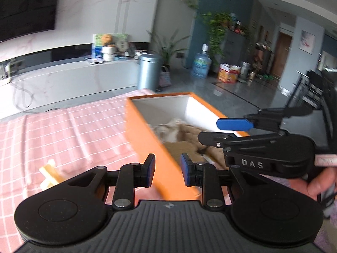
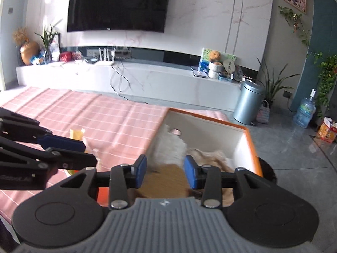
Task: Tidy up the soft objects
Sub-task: 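Move both tools back over the remaining items on the table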
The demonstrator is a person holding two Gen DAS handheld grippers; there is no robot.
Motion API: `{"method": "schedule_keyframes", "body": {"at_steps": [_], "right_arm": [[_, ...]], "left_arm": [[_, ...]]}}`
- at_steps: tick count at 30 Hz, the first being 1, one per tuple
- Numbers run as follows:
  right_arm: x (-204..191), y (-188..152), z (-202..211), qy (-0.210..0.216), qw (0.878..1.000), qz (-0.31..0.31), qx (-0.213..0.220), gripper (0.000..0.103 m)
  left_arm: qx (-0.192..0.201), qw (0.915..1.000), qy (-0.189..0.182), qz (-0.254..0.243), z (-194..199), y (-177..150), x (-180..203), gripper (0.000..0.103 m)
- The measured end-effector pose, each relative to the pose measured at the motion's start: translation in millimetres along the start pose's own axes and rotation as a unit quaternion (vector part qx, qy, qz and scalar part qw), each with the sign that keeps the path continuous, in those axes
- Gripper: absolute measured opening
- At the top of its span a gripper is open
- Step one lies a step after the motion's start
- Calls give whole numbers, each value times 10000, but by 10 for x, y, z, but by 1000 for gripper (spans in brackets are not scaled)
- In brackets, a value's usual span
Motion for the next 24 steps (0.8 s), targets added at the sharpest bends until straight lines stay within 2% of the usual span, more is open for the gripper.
{"method": "schedule_keyframes", "body": {"at_steps": [7,12,19,24], "right_arm": [[-636,61,-190,293,9993,-56,208,41],[-1043,65,-420,285,9992,66,261,47],[-1290,-7,-742,402,9988,179,205,48],[-1342,-101,-925,458,9986,270,36,49]], "left_arm": [[-12,9973,285,677,79,-231,-607,30],[-16,9913,494,1220,74,-400,-1041,30],[5,9826,638,1746,93,-679,-1456,30],[-138,9783,631,1967,37,-822,-1581,30]]}}
Point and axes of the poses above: each gripper's, at about its wrist camera, not at the fingertips, and z roughly against the way its jaws point, x to its right, y to its top, the point moved 8 cm from there along -z, roughly the way its jaws point, and after that the axes turned 12 degrees about -x, right-handed, at the moved point
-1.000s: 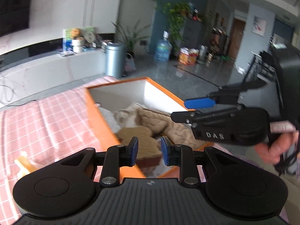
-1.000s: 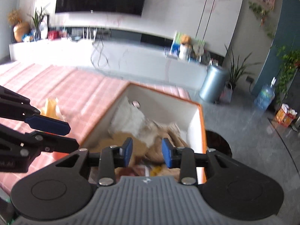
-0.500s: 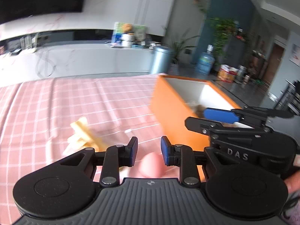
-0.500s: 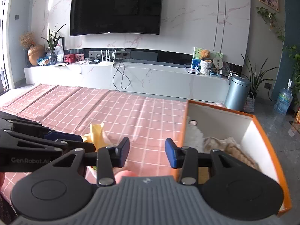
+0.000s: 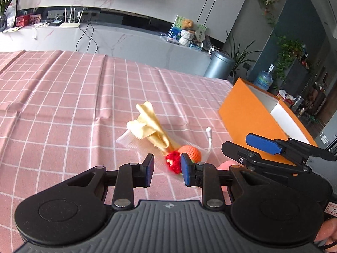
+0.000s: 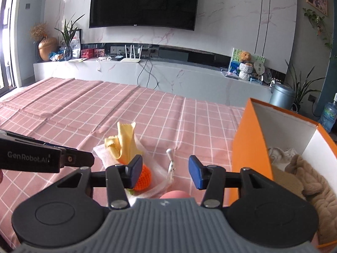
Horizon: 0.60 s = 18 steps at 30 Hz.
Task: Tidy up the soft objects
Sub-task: 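Move both tools back over the remaining items on the table, then grasp the pink ball with the right gripper while the left grasps the crochet strawberry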
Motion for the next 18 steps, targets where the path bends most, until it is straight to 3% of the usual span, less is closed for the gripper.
{"method": "schedule_keyframes", "body": {"at_steps": [10,13,16,18], "right_arm": [[-140,-45,-253,324,9987,295,-241,46],[-90,-137,-320,-30,9981,304,-533,38],[-19,-248,-256,-342,9974,323,-552,38],[1,-320,-162,-427,9972,394,-471,38]], "left_arm": [[-11,9998,144,-160,-117,10,-15,30],[-76,9994,39,-333,-166,3,45,30],[-51,9981,-89,-609,-210,9,155,31],[-17,9967,-177,-793,-242,21,242,41]]}}
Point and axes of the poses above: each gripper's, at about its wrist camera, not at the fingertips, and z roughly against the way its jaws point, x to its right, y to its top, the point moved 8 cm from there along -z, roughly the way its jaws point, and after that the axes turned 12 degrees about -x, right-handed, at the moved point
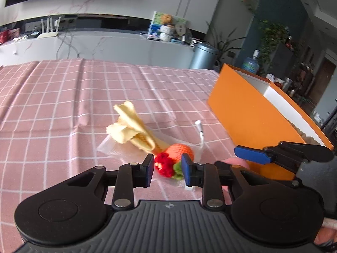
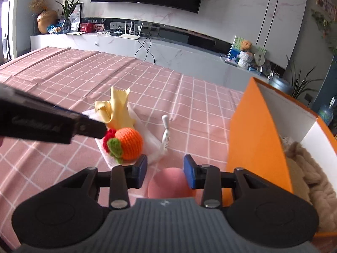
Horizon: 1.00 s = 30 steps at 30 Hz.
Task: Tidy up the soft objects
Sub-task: 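Grasp the pink ball with the right gripper while the left grasps the crochet strawberry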
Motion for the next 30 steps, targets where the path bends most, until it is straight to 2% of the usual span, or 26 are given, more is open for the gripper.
{"method": "schedule_keyframes", "body": {"at_steps": [2,5,12,15,24,27,30], "right_arm": [[27,-59,21,-124,9999,2,37,39],[74,-96,-40,-374,9993,21,-54,42],[22,-161,-121,-667,9971,329,-180,53],[-26,-194,-174,-889,9941,561,-258,55],[-70,-253,-269,-1379,9843,1036,-377,54],[-71,-265,-280,-1480,9821,1096,-389,50],[-62,-261,-263,-1460,9827,1086,-355,47]], "left_arm": [[51,9996,31,-258,-32,9,83,54],[1,9974,181,-692,-136,-2,190,55],[94,9917,588,-1143,-272,52,216,56],[94,9896,538,-1328,-314,42,279,56],[-156,9886,780,-1280,-449,-15,210,56],[-179,9868,876,-1347,-470,-52,216,51],[-87,9887,798,-1269,-408,-32,231,48]]}}
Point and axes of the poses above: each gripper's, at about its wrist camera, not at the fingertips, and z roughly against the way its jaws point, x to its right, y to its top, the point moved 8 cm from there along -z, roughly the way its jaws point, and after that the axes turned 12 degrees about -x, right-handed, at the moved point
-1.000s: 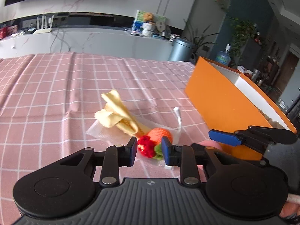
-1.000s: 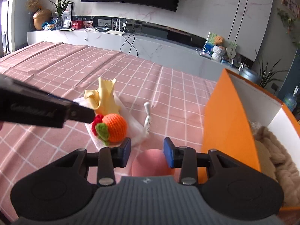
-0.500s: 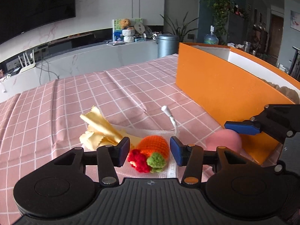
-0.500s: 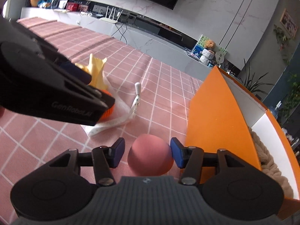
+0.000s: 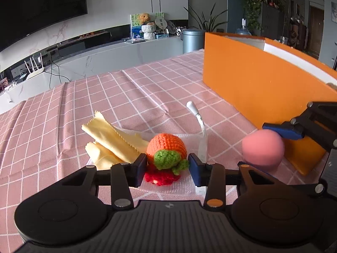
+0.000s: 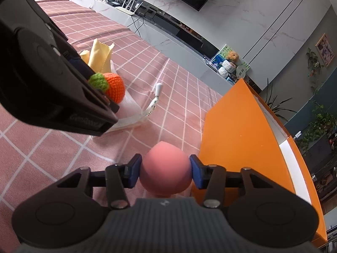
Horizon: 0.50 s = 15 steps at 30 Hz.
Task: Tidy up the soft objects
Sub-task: 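Grasp the pink ball with the right gripper while the left grasps the crochet strawberry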
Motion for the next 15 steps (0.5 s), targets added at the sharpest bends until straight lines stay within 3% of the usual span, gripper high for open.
{"method": "schedule_keyframes", "body": {"at_steps": [6,15], "right_arm": [[-11,33,145,115,9996,-21,240,46],[31,58,356,486,9969,-221,569,46]], "left_arm": [[237,9997,8,-26,181,48,38,47],[362,9985,-268,311,439,42,38,47]]}}
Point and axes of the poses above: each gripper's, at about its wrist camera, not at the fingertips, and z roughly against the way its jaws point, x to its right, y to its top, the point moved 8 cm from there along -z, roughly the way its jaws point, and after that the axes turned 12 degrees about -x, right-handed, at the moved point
